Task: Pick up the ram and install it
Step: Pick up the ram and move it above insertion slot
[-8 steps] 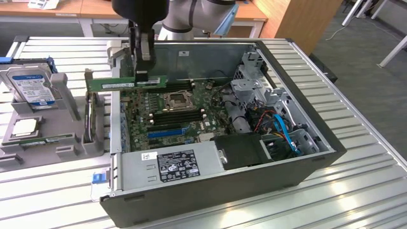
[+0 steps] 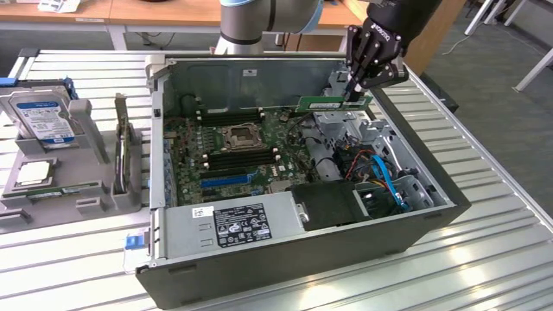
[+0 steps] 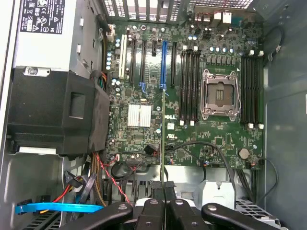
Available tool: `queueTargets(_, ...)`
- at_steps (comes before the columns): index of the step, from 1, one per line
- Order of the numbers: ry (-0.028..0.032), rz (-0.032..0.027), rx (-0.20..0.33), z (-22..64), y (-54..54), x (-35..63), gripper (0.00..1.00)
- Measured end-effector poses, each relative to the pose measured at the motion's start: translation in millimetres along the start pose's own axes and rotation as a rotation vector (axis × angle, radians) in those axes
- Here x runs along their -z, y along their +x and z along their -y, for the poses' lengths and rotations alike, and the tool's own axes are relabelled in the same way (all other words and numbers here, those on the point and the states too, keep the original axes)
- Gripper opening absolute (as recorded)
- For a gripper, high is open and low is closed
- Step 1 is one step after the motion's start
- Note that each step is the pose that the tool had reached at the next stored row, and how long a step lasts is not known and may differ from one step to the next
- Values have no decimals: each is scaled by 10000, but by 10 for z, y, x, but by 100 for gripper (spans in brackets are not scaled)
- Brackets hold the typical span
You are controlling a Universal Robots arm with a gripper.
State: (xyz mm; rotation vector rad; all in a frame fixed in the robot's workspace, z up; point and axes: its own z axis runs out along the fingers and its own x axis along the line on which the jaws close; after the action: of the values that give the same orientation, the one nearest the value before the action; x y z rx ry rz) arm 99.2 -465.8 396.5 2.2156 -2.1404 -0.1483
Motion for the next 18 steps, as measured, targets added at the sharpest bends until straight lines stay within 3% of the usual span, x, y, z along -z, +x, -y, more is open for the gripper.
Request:
queueTargets(8,1,0,0,-29,-1,-3,12)
queueTargets(18,94,-2,2,-377,-13,-42,12)
